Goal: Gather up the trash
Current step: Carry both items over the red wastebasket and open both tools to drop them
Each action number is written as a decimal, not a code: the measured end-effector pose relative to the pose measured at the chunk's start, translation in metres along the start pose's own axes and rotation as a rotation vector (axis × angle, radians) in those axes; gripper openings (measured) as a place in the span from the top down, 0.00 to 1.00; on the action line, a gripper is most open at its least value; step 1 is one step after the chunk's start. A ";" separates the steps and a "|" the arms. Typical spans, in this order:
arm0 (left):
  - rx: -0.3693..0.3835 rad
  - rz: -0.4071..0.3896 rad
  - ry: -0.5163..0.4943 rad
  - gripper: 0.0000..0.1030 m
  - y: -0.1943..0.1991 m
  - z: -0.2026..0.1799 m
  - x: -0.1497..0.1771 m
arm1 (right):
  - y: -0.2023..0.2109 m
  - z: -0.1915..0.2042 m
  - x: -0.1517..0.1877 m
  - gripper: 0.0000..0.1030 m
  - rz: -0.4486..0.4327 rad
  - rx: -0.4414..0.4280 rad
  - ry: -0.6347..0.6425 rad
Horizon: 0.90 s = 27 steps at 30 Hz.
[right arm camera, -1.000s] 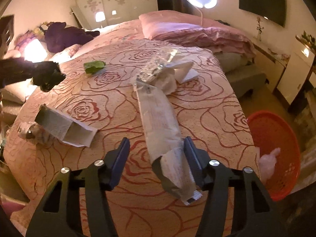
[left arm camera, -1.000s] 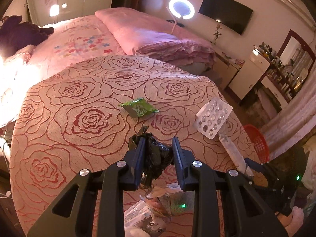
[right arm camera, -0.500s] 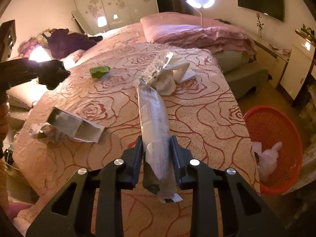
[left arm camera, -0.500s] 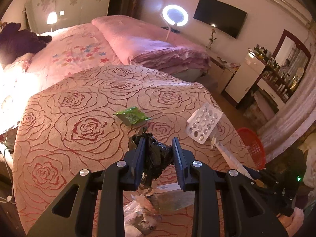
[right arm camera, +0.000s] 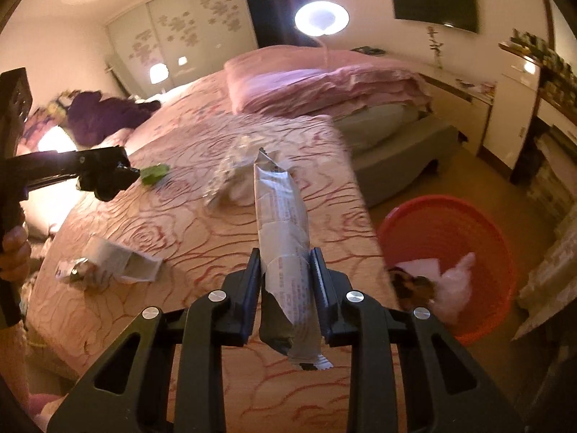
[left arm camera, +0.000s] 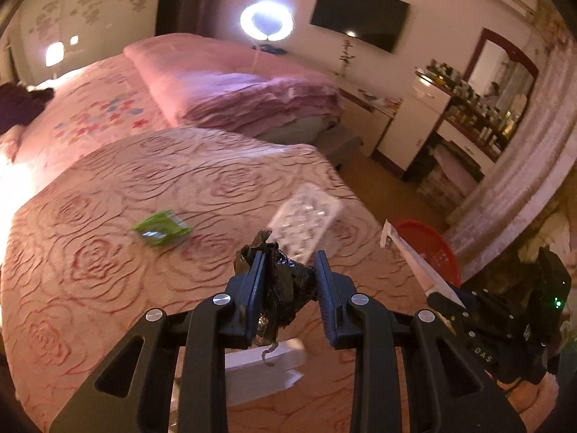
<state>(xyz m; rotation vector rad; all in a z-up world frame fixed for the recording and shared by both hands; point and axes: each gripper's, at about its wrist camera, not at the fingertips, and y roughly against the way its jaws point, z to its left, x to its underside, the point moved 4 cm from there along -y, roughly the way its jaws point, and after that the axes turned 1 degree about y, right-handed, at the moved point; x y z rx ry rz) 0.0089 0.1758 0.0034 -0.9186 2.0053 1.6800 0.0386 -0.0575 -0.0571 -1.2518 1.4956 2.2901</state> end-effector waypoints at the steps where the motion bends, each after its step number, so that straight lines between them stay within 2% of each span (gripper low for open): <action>1: 0.008 0.003 -0.007 0.75 -0.004 -0.005 -0.002 | 0.001 -0.006 -0.001 0.74 -0.004 0.009 -0.012; 6: 0.051 0.033 -0.032 0.75 -0.028 -0.033 -0.013 | 0.010 -0.034 -0.006 0.74 -0.028 0.057 -0.062; 15: 0.098 0.083 -0.133 0.75 -0.069 -0.098 -0.022 | 0.021 -0.090 -0.009 0.74 -0.057 0.152 -0.153; 27: 0.171 0.208 -0.263 0.75 -0.134 -0.179 -0.016 | 0.016 -0.151 0.011 0.74 -0.019 0.251 -0.271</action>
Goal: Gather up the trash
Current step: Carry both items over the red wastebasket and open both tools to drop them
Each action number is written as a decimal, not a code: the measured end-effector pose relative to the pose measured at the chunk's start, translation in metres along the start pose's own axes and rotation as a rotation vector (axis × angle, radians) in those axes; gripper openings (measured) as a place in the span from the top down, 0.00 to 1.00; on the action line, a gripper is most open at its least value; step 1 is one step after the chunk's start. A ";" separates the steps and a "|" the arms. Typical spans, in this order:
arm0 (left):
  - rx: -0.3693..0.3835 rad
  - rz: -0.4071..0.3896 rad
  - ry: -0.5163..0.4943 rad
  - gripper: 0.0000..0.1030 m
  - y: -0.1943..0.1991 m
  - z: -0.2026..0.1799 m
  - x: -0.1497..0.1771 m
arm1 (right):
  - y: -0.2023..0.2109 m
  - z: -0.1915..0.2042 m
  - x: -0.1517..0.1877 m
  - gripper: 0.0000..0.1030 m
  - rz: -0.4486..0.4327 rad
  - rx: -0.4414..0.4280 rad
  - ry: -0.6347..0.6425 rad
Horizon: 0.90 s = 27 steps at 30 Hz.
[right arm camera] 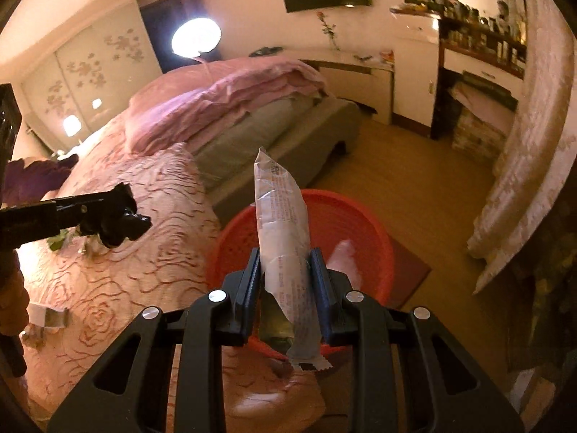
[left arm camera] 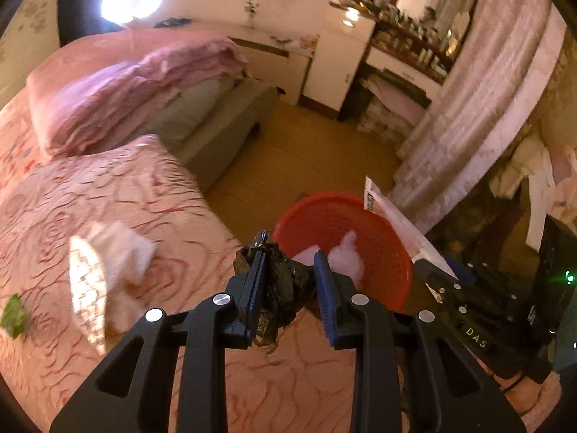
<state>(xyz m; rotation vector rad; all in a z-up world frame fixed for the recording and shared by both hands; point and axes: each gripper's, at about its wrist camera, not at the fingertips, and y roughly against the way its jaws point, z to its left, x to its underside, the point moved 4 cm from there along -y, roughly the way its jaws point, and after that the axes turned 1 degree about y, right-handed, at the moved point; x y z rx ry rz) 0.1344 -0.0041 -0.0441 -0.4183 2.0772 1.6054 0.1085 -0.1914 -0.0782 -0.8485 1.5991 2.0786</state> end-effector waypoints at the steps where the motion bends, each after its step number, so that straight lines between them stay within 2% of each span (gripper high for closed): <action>1: 0.007 0.015 -0.008 0.75 -0.008 -0.004 -0.001 | -0.002 -0.004 0.001 0.74 0.007 0.004 -0.006; 6: 0.006 0.079 -0.041 0.75 -0.045 -0.018 -0.004 | -0.016 -0.018 0.006 0.74 0.036 0.022 -0.028; 14: 0.012 0.129 -0.051 0.74 -0.072 -0.024 -0.004 | -0.032 -0.028 0.008 0.72 0.057 0.041 -0.045; 22: 0.020 0.100 -0.036 0.46 -0.067 -0.024 -0.009 | -0.037 -0.033 0.010 0.52 0.048 0.053 -0.074; 27: 0.017 0.082 -0.034 0.38 -0.058 -0.022 -0.007 | -0.031 -0.032 0.013 0.50 0.039 0.052 -0.079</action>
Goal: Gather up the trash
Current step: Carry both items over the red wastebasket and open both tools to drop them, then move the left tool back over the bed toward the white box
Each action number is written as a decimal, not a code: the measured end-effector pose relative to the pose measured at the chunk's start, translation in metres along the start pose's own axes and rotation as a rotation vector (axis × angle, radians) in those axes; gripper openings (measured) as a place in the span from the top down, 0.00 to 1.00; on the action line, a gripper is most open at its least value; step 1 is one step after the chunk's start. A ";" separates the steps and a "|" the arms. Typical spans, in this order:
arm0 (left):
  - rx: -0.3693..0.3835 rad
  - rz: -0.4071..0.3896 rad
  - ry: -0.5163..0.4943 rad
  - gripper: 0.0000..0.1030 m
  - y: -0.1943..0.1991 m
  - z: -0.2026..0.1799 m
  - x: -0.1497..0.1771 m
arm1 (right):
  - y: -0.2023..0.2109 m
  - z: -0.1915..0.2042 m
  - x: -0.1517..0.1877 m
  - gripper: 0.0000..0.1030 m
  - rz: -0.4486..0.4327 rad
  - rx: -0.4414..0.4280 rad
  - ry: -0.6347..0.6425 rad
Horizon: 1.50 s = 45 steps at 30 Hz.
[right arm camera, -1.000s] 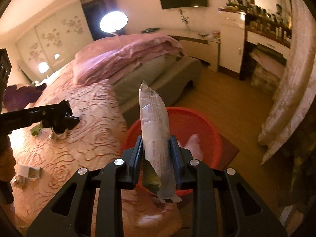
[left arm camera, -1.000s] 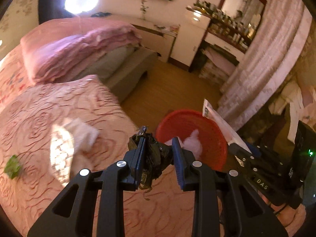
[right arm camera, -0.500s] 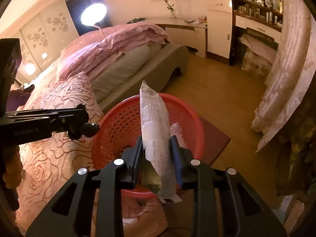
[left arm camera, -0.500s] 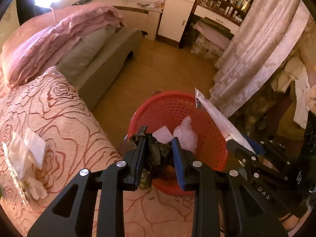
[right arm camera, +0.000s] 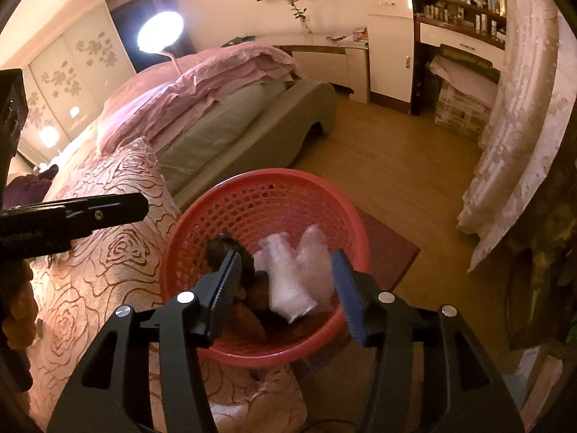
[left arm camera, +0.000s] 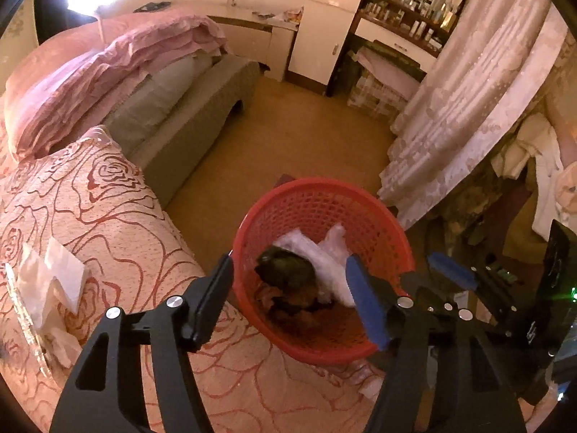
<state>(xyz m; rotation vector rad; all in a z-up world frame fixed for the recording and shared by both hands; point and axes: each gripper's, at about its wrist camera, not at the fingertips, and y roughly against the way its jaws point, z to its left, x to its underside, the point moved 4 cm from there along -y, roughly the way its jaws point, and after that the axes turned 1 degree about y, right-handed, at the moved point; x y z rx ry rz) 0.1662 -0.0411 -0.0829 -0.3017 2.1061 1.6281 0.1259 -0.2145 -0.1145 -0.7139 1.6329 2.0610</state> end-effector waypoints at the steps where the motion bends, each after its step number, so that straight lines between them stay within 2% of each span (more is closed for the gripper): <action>1: -0.003 -0.002 0.000 0.37 0.002 0.000 0.001 | 0.001 0.000 0.000 0.50 -0.002 0.002 0.002; 17: -0.051 -0.072 0.039 0.35 0.041 0.023 0.027 | 0.037 0.016 0.011 0.38 -0.060 -0.010 0.026; 31: -0.131 -0.101 0.101 0.35 0.072 0.054 0.069 | 0.052 0.041 0.029 0.34 -0.075 -0.045 0.068; 34: -0.152 -0.119 0.120 0.30 0.086 0.066 0.075 | 0.055 0.049 0.030 0.31 -0.082 -0.059 0.079; 39: -0.199 -0.169 0.168 0.27 0.122 0.100 0.084 | 0.059 0.061 0.033 0.31 -0.088 -0.082 0.100; 45: -0.302 -0.189 0.239 0.25 0.160 0.158 0.109 | 0.060 0.072 0.039 0.31 -0.082 -0.104 0.119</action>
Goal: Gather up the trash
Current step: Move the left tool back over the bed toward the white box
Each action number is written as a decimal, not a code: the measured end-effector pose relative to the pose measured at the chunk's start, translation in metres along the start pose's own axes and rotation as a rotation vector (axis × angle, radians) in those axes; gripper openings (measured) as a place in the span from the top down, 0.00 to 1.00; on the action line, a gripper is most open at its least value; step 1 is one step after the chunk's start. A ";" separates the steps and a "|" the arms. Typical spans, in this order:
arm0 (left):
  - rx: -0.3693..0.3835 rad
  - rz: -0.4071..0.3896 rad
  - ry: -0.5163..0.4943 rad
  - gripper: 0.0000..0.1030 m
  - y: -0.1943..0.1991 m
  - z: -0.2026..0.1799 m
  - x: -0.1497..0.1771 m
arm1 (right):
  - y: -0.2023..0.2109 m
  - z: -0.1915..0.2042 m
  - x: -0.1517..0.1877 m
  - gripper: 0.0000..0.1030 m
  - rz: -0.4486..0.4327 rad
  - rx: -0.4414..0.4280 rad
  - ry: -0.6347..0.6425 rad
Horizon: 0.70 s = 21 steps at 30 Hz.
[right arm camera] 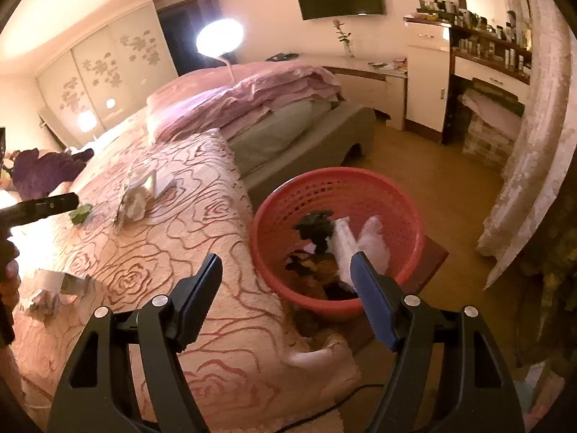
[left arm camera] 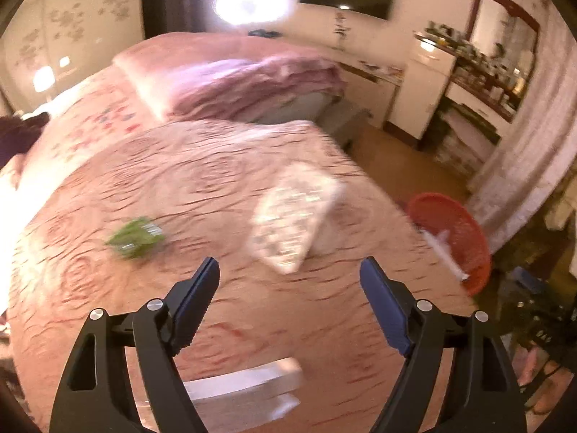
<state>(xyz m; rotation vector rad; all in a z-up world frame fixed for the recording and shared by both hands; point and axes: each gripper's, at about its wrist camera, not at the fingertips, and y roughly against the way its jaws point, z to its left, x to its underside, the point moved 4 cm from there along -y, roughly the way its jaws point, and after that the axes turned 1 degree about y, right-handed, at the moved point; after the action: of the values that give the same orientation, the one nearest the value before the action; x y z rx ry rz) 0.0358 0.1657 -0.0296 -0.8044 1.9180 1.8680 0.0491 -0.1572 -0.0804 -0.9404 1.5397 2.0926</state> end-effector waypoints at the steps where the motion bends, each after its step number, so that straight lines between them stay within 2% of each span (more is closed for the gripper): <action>1: -0.007 0.002 0.010 0.25 0.001 0.010 0.002 | 0.000 0.003 0.001 0.31 0.002 -0.005 0.005; 8: -0.043 0.014 0.100 0.25 0.019 0.065 0.025 | 0.000 0.016 0.006 0.31 0.011 -0.024 0.028; 16: -0.028 0.049 0.080 0.24 0.024 0.066 0.064 | 0.004 0.027 0.009 0.31 0.011 -0.043 0.049; 21: -0.022 0.040 0.042 0.24 0.036 0.063 0.077 | 0.010 0.030 0.006 0.31 -0.001 -0.048 0.052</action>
<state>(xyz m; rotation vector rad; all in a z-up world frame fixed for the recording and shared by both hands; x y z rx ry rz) -0.0551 0.2154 -0.0520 -0.8239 1.9563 1.9129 0.0295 -0.1332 -0.0729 -1.0201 1.5202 2.1283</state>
